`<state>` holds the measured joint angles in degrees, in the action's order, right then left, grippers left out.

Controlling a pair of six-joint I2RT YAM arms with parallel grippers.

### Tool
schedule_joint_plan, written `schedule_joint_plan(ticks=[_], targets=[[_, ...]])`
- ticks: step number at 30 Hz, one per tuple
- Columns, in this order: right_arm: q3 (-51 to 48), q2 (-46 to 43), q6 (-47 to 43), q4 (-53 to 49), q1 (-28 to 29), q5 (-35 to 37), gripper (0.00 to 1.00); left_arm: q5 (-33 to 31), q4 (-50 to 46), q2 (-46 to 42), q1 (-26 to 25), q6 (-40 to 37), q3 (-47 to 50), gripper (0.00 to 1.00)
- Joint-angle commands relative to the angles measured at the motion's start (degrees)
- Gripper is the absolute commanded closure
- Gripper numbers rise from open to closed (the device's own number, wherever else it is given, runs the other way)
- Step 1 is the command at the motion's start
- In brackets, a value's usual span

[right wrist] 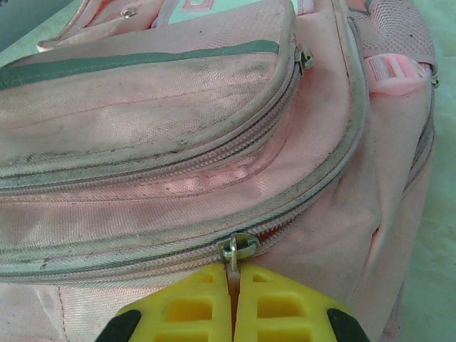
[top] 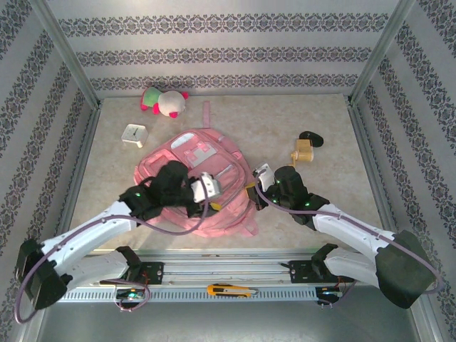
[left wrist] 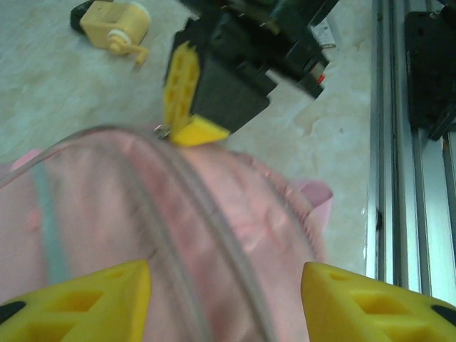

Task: Pack books, pencil case, and school supplies into a backpack

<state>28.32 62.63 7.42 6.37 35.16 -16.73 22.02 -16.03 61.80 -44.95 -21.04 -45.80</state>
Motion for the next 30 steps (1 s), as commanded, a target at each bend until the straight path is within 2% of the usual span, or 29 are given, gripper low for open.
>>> schedule_joint_plan(ticks=[1, 4, 7, 13, 15, 18, 20, 25, 30], targets=[[0.5, -0.9, 0.4, 2.8, 0.9, 0.1, 1.0, -13.4, 12.6, 5.4, -4.5, 7.5, 0.2, 0.39], [0.6, -1.0, 0.2, 2.8, 0.9, -0.4, 1.0, -18.2, 15.1, 10.4, -5.9, 6.4, -0.9, 0.36], [0.6, -1.1, 0.1, 2.8, 1.0, -0.9, 1.0, -17.7, 18.6, 14.0, -6.1, 6.3, -1.7, 0.33], [0.1, -1.7, 0.4, 3.8, 1.1, -2.2, 1.0, -21.5, 24.4, 20.7, -6.2, 5.8, -1.3, 0.34], [0.0, -2.1, 0.4, 3.8, 1.1, -2.2, 1.0, -22.1, 24.0, 22.3, -6.2, 5.3, -1.5, 0.46], [-0.6, -2.8, 1.2, 3.7, 0.3, -1.9, 1.0, -21.1, 22.3, 22.1, -6.0, 3.2, -1.2, 0.8], [-1.2, -3.4, 2.1, 3.7, -1.1, -1.3, 1.0, -17.3, 20.7, 19.8, -5.6, 0.0, 0.1, 0.99], [-1.4, -2.6, 2.2, 3.4, -6.2, -0.8, 1.0, 2.4, 12.9, 9.1, -2.0, -8.9, 3.9, 1.0], [0.8, 3.0, 1.7, 5.2, -11.2, -1.9, 1.0, 12.6, 1.5, 0.2, -0.3, -16.7, 4.6, 1.0]])
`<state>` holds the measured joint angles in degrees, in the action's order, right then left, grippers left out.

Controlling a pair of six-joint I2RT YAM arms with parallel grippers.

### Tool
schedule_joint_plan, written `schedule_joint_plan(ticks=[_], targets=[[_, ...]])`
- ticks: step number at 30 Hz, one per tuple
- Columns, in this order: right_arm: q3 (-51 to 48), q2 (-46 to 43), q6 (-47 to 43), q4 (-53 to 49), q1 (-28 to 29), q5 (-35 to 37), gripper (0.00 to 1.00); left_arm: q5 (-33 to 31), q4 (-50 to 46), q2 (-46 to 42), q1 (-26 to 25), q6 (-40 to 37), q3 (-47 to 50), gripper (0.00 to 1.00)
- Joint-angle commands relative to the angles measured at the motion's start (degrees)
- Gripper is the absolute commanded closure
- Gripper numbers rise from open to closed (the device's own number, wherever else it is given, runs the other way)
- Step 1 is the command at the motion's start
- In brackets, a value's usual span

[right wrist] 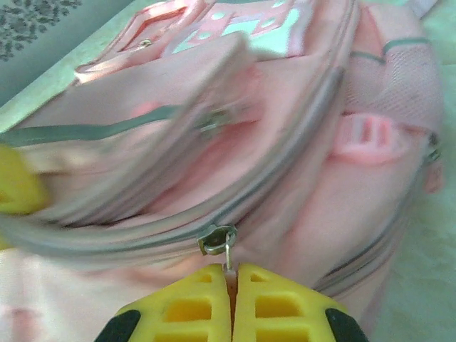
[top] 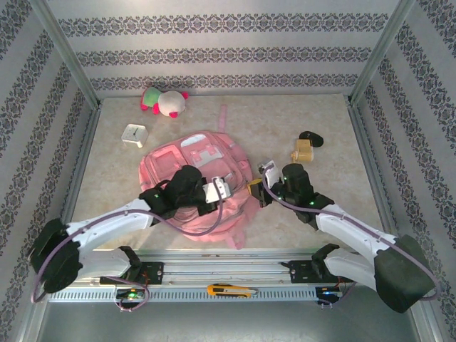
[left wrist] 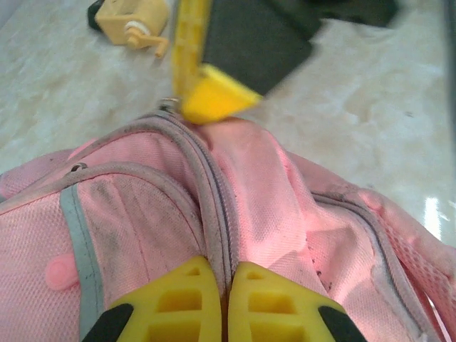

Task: Pack books, pencil case, and school supplies into a backpack

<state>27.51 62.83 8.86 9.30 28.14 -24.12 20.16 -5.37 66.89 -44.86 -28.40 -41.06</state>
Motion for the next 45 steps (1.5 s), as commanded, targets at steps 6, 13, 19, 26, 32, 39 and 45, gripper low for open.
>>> schedule_joint_plan(ticks=[6, 13, 19, 26, 32, 39, 45], targets=[[5.9, 13.0, 2.1, 10.0, -8.6, 3.1, 1.0, 20.9, -21.7, -10.1, -0.4, -18.3, -1.8, 1.0], [12.5, 25.0, 5.3, 13.2, -10.5, 8.6, 1.0, 22.7, -26.4, -13.1, -0.4, -22.5, -2.3, 1.0], [15.0, 27.5, 4.7, 13.1, -11.0, 9.9, 1.0, 19.8, -25.6, -13.9, -0.4, -22.3, -1.6, 1.0], [11.3, 20.3, 3.9, 11.2, -10.9, 11.0, 0.8, 6.3, -6.5, -8.0, -0.1, -8.9, 1.2, 0.98], [5.1, 6.1, 5.7, 5.2, -9.7, 11.8, 0.56, 3.8, 9.6, 2.2, 0.5, -1.5, 1.6, 0.93], [-0.3, -8.1, 9.8, -3.8, -4.2, 13.9, 0.53, 8.1, 7.8, 5.2, 0.6, 2.1, -3.3, 0.47], [-3.9, -12.4, 12.3, -4.5, -0.5, 15.3, 0.52, 0.8, -0.7, -0.3, 1.9, 3.3, -4.1, 0.35]])
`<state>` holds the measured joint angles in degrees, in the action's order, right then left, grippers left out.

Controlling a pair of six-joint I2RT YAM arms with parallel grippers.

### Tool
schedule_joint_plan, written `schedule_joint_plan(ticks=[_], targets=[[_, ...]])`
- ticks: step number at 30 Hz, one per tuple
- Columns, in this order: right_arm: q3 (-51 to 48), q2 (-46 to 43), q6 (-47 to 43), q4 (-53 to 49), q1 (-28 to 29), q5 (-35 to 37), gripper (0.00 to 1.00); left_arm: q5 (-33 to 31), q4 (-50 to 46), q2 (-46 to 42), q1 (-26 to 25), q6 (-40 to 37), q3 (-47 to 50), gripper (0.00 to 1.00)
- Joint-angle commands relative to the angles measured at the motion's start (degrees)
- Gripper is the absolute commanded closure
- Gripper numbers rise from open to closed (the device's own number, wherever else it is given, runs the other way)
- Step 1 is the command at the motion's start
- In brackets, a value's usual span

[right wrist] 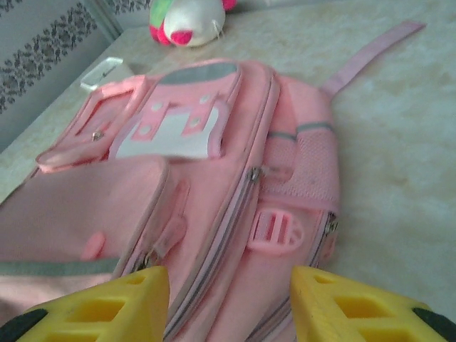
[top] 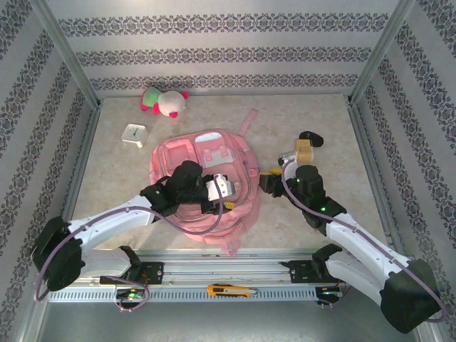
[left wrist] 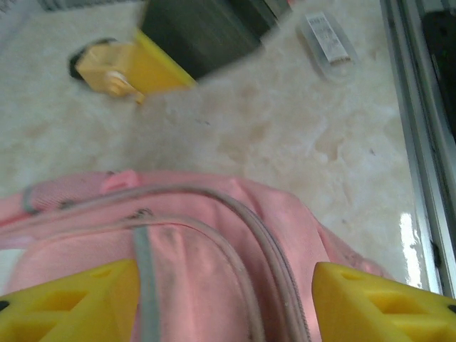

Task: Pack books, pencil case, and school supplies into a backpack

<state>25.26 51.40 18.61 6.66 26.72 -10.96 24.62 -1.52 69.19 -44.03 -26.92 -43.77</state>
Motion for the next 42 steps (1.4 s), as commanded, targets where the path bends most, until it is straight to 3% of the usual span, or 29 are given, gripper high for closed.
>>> schedule_joint_plan(ticks=[1, 6, 12, 17, 19, 20, 22, 24, 27, 34, 38, 42], targets=[[-1.9, -0.9, 2.7, -1.8, 1.1, 2.3, 0.52, -5.2, -5.6, -2.6, 1.3, 1.2, -1.1, 0.35], [-1.6, 0.6, 2.1, -1.0, 1.4, 1.3, 0.52, -8.4, -10.4, 1.0, 1.5, -4.0, -1.8, 0.27], [-0.8, 3.0, 2.8, -0.4, 1.6, 0.5, 0.51, -4.9, -9.8, 3.9, 1.5, -5.8, -1.7, 0.21], [-0.2, 4.4, 2.6, 0.2, 2.2, -0.4, 0.51, -11.4, -8.1, 6.2, 1.5, -5.6, -0.6, 0.22], [0.1, 4.4, 2.3, 0.1, 2.2, -0.4, 0.51, -13.7, -7.6, 6.7, 1.5, -5.6, -0.4, 0.34], [0.1, 4.3, 2.2, 0.1, 2.2, -0.1, 0.5, -13.6, -7.7, 6.6, 1.6, -5.7, -0.6, 0.47], [0.5, 3.6, 2.0, 0.2, 1.8, 0.1, 0.5, -11.4, -8.5, 5.8, 2.4, -5.5, -1.0, 0.63], [1.0, 2.3, 1.6, -0.2, 0.1, -0.5, 0.49, -7.4, -9.3, 3.8, 4.0, -4.2, -1.7, 0.86], [3.3, 1.0, -0.9, -1.1, -4.1, -4.5, 0.48, 1.4, -9.6, -0.8, 7.4, -2.8, -2.1, 0.99], [13.6, 8.4, -21.6, -9.0, -9.6, -22.6, 0.48, 13.1, -9.2, -7.6, 14.1, -1.3, -1.2, 1.0], [23.5, 18.3, -42.6, -22.3, -9.4, -33.0, 0.49, 17.2, -8.5, -8.7, 16.7, -2.4, 0.5, 1.0], [31.4, 27.7, -57.8, -30.8, -8.3, -34.8, 0.48, 17.4, -7.8, -9.6, 17.1, -3.5, 2.1, 1.0]])
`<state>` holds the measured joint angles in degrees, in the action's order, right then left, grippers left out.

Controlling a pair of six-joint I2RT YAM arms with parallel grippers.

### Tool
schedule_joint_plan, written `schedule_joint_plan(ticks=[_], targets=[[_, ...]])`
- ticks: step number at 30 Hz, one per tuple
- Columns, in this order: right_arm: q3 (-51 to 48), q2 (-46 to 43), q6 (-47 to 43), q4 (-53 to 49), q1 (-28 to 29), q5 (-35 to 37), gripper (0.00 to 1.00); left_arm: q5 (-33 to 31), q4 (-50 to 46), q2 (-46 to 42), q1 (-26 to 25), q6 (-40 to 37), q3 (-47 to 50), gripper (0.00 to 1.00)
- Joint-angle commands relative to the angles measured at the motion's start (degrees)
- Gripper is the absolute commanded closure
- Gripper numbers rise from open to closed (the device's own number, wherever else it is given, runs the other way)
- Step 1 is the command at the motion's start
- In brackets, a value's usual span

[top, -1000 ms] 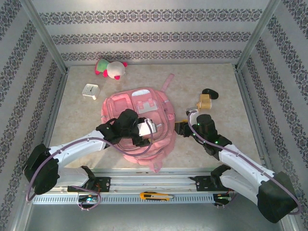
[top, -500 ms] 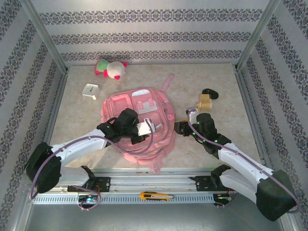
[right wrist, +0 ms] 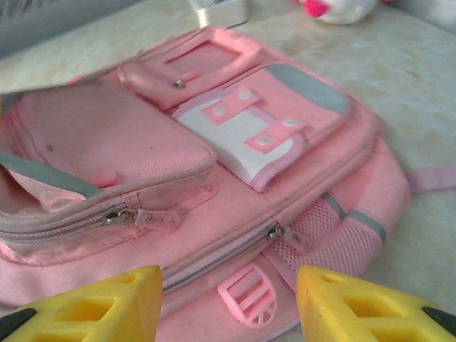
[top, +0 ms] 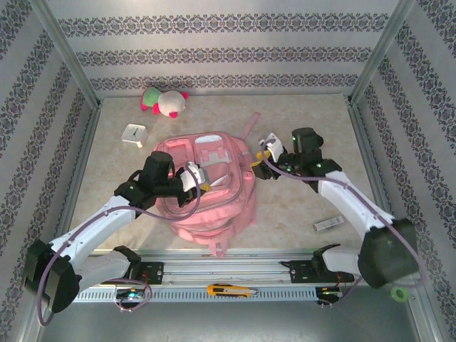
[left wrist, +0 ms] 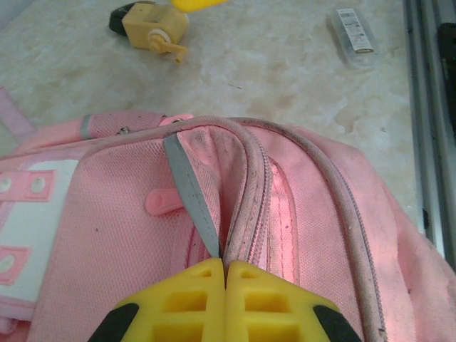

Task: Pack books, pencil case, and school supplies into a backpack

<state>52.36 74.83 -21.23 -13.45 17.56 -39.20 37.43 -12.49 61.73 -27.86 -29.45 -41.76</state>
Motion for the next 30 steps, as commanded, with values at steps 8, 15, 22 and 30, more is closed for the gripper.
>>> schedule_joint_plan(ticks=[8, 15, 22, 30], targets=[[14.8, 16.8, -33.1, -19.4, 2.1, -8.6, 0.48, 2.1, -0.3, -3.3, 1.1, -7.1, 1.3, 1.0], [20.4, 24.0, -44.3, -25.8, 4.1, -8.0, 0.48, 2.0, -0.5, -4.3, 1.2, -8.2, 2.3, 1.0], [24.2, 27.9, -49.3, -31.0, 4.9, -7.1, 0.48, 2.3, -1.5, -4.2, 1.2, -10.0, 2.3, 1.0], [25.4, 28.5, -49.7, -34.2, 7.0, -10.1, 0.49, 2.7, -0.8, -3.6, 1.2, -10.4, 2.5, 1.0]])
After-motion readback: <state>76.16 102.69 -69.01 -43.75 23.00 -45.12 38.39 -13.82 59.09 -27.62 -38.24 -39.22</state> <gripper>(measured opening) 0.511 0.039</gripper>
